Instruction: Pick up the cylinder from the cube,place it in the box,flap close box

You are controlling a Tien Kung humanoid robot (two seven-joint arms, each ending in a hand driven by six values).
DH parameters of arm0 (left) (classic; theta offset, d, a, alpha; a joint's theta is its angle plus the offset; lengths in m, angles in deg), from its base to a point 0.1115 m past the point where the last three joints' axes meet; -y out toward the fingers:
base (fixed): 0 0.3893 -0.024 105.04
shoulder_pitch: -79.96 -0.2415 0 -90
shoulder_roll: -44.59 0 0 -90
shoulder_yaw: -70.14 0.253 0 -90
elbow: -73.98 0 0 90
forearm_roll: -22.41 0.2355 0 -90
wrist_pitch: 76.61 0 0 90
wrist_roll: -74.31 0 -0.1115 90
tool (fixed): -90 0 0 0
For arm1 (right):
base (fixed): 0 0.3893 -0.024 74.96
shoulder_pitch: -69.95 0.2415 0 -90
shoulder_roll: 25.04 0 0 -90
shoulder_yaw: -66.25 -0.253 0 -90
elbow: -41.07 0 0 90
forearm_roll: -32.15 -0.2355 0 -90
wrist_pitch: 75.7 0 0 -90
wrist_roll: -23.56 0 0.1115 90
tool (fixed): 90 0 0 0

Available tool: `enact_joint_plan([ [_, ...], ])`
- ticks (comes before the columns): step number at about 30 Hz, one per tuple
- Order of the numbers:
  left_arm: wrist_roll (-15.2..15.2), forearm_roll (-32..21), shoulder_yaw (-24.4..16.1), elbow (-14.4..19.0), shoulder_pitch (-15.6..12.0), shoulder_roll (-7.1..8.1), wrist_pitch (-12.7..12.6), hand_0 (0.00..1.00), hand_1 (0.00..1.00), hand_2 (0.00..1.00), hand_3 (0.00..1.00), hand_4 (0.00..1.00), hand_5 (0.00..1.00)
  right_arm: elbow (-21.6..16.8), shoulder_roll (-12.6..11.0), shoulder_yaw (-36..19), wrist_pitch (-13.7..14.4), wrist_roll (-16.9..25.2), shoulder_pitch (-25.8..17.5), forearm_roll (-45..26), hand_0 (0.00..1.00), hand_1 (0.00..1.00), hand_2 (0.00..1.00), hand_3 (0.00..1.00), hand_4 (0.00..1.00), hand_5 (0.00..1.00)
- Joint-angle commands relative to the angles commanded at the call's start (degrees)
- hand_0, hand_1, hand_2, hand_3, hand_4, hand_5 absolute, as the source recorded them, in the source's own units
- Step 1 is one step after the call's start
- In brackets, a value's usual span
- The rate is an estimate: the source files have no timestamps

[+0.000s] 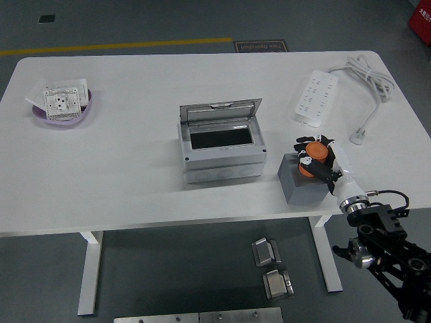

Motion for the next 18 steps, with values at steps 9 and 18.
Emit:
enact_joint_plan([
  [9,0.01,-0.73,1.2,-0.03,-0.04,-0.01,-0.04,0.661,0.658,0.589,0.621,0.612,0.318,-0.94,-1.02,-0.02,0.34,0.14,0.9,0.29,0.617,0.382,0.38,0.248,0.002,0.002],
  [18,0.0,-1.02,1.76,-0.04,-0.08,0.11,-0.08,0.661,0.657,0.589,0.62,0.611,0.324,-3.34,-1.87,-0.18,1.77,-0.45,1.77,1.58,0.524,0.25,0.374,0.244,0.002,0.002],
])
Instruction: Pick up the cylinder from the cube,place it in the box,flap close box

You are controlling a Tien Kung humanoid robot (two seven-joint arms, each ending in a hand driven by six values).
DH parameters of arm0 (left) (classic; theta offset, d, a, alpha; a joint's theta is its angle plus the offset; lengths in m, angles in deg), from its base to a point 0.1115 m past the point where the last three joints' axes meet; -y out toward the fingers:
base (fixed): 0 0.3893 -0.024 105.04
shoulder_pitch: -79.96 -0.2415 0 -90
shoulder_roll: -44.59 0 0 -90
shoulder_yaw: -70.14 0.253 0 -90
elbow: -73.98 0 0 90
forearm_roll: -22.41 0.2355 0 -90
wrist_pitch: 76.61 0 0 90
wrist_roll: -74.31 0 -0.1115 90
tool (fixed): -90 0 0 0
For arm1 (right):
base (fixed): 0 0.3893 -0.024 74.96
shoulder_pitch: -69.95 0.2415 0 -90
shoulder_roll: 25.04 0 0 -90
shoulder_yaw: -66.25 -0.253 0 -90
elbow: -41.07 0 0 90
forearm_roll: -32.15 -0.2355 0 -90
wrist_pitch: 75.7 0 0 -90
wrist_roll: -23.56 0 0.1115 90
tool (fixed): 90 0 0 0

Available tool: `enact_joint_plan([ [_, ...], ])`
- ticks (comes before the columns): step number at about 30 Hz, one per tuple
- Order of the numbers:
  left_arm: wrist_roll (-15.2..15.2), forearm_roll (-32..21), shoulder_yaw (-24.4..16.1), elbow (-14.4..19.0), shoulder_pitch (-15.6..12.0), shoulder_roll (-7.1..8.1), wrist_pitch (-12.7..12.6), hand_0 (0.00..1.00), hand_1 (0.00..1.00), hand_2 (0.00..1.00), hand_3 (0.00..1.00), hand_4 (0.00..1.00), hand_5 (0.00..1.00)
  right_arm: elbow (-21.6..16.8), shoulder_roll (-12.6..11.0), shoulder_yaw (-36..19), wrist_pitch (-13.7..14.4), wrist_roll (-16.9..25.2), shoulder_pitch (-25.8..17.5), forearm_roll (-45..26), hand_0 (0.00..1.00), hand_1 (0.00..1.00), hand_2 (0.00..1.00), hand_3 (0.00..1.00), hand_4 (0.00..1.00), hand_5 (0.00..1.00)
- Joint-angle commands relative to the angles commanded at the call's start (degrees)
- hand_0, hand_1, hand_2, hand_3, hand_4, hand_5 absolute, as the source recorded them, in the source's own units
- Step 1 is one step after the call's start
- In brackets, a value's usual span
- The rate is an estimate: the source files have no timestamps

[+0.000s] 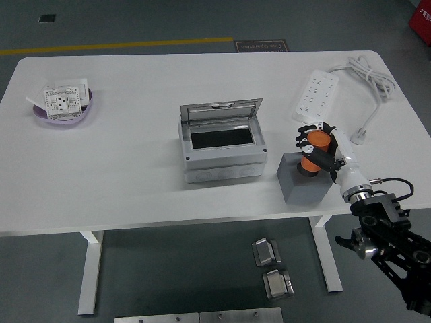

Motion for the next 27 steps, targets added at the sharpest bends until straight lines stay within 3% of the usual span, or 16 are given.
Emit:
enact_joint_plan([
  [7,0.01,-0.63,0.97,-0.14,-0.28,0.08,-0.05,0.661,0.656,0.589,0.619,0.61,0.329,-4.29,-0.64,2.39,3.95,-3.67,3.59,7.17,0.543,0.257,0.376,0.244,0.002,0.002],
  [13,0.01,-1.15,1.62,-0.26,-0.51,0.04,-0.1,0.661,0.657,0.588,0.619,0.611,0.329,-2.65,0.78,8.45,9.25,-7.09,9.91,14.34,0.536,0.263,0.379,0.244,0.002,0.002],
  [14,0.01,-1.22,1.68,-0.28,-0.54,0.04,-0.1,0.66,0.657,0.588,0.619,0.608,0.332,-2.27,1.04,9.15,9.76,-7.38,10.72,14.96,0.283,0.247,0.382,0.244,0.002,0.002],
  [19,-0.01,-1.86,2.35,-0.4,-0.74,0.12,-0.14,0.66,0.657,0.588,0.619,0.608,0.332,0.18,2.55,13.41,11.08,-9.93,15.21,18.65,0.283,0.247,0.382,0.244,0.002,0.002],
  [20,0.0,-1.99,2.48,-0.43,-0.75,0.14,-0.16,0.66,0.657,0.588,0.619,0.607,0.334,0.62,2.81,14.22,11.06,-10.47,16.03,19.27,0.115,0.208,0.376,0.239,0.002,0.002],
  [25,0.02,-2.18,2.7,-0.48,-0.73,0.26,-0.2,0.66,0.657,0.588,0.619,0.607,0.334,2.49,3.97,18.43,9.88,-13.11,19.58,21.4,0.115,0.208,0.376,0.239,0.002,0.002],
  [26,0.02,-2.19,2.71,-0.48,-0.71,0.26,-0.2,0.66,0.656,0.587,0.619,0.604,0.34,2.72,4.15,19.18,9.46,-13.63,20.15,21.65,0.012,0.164,0.349,0.231,0.002,0.002],
  [27,0.02,-2.19,2.73,-0.48,-0.69,0.27,-0.2,0.66,0.656,0.587,0.619,0.604,0.34,2.9,4.34,19.95,8.9,-14.2,20.71,21.86,0.012,0.164,0.349,0.231,0.002,0.002],
])
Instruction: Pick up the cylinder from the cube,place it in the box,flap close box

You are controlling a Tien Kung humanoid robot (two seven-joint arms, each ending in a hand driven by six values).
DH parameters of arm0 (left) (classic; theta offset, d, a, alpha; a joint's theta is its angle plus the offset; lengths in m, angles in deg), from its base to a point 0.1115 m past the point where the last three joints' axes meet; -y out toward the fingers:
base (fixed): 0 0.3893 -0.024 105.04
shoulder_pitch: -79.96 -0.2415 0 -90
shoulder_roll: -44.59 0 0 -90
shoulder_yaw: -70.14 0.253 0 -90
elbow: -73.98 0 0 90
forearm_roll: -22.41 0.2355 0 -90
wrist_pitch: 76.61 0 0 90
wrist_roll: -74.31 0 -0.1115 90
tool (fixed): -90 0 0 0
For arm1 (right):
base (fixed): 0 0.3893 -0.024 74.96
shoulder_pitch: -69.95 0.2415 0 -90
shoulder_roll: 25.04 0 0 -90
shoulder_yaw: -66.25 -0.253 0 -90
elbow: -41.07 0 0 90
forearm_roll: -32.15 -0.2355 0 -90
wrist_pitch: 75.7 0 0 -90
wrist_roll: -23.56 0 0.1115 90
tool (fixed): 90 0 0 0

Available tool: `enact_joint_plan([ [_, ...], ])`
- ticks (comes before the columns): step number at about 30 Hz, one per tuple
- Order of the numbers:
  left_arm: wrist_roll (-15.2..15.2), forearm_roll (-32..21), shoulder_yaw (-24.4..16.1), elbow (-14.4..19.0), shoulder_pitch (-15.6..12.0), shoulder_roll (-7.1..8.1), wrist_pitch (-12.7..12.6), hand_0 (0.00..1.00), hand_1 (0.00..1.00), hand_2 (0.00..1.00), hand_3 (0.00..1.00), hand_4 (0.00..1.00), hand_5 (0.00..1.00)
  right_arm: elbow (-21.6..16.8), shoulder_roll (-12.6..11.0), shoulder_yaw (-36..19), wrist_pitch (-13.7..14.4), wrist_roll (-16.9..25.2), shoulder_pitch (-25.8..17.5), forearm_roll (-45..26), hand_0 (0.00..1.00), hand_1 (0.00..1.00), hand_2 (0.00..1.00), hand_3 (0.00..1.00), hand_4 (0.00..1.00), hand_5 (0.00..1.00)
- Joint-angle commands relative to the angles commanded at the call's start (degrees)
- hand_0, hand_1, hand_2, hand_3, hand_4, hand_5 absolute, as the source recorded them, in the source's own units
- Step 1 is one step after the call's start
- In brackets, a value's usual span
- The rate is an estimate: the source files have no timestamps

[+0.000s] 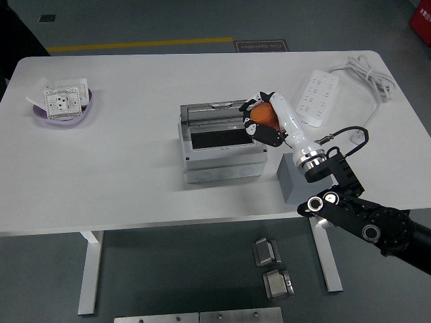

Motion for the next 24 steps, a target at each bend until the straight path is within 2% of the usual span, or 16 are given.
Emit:
enact_joint_plan([
  [4,0.0,0.0,0.11,0.0,0.08,0.05,-0.01,0.66,0.656,0.587,0.619,0.604,0.34,0.64,0.78,2.8,-1.58,-1.76,2.01,0.69,0.012,0.164,0.349,0.231,0.002,0.002],
  [12,0.02,-0.06,0.55,0.01,0.21,0.23,-0.04,0.659,0.655,0.586,0.617,0.596,0.341,2.79,2.29,8.71,-2.94,-3.24,7.03,0.62,0.008,0.153,0.317,0.225,0.002,0.002],
  [17,0.04,-0.03,0.83,0.04,0.38,0.4,-0.05,0.659,0.656,0.586,0.617,0.594,0.342,5.96,3.08,12.94,-3.89,-3.63,11.47,-1.26,0.014,0.155,0.318,0.225,0.002,0.002],
  [24,0.02,0.28,0.81,0.16,0.54,0.52,-0.05,0.659,0.656,0.586,0.616,0.592,0.343,9.66,4.18,16.34,-4.17,-3.12,14.55,-4.15,0.016,0.155,0.318,0.225,0.002,0.002],
])
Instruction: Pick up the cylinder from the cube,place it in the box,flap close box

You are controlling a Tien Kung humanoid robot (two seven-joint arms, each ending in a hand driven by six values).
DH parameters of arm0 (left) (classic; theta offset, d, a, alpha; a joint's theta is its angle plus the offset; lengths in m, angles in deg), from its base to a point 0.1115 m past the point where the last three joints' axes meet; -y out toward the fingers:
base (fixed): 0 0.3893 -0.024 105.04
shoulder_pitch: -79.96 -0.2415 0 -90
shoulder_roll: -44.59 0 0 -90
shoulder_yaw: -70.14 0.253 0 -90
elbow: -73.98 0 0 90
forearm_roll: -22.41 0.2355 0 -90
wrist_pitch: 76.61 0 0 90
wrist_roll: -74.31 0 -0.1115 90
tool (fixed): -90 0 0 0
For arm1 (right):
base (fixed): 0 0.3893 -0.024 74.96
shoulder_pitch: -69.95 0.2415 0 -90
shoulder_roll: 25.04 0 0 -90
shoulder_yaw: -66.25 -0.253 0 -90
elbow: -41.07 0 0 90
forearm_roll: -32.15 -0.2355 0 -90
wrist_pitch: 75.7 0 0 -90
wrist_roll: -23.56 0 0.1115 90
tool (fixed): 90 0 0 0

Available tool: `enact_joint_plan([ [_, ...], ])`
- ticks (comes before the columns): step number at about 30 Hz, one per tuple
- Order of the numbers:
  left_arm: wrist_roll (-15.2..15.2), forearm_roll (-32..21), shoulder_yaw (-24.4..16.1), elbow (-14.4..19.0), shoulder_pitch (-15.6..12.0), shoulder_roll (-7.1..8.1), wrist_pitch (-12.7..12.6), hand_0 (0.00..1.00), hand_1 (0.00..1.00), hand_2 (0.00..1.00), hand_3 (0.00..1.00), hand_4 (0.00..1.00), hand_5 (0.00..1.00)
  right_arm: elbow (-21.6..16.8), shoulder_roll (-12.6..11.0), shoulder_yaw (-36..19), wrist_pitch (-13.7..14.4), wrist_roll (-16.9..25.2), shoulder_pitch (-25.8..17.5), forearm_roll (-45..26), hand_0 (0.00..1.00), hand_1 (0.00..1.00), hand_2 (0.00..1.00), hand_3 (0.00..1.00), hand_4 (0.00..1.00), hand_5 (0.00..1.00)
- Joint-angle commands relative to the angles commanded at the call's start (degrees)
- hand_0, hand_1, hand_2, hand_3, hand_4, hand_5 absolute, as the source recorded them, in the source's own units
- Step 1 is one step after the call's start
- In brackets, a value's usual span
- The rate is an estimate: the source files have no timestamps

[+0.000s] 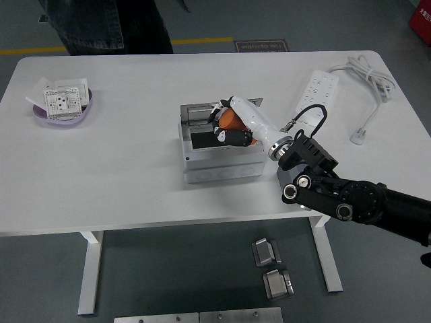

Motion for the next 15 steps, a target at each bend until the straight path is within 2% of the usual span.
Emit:
enact_joint_plan([
  [7,0.0,0.53,-0.33,0.16,0.12,0.08,0.01,0.659,0.655,0.586,0.616,0.591,0.345,3.11,1.19,3.7,-0.5,-0.07,2.18,-0.95,0.018,0.155,0.326,0.224,0.002,0.002],
  [15,0.05,1.71,-1.43,0.42,0.28,0.07,0.02,0.659,0.655,0.586,0.616,0.59,0.346,6.35,2.58,7.2,-1.5,-1.17,4.85,1.4,0.02,0.156,0.329,0.225,0.002,0.002],
])
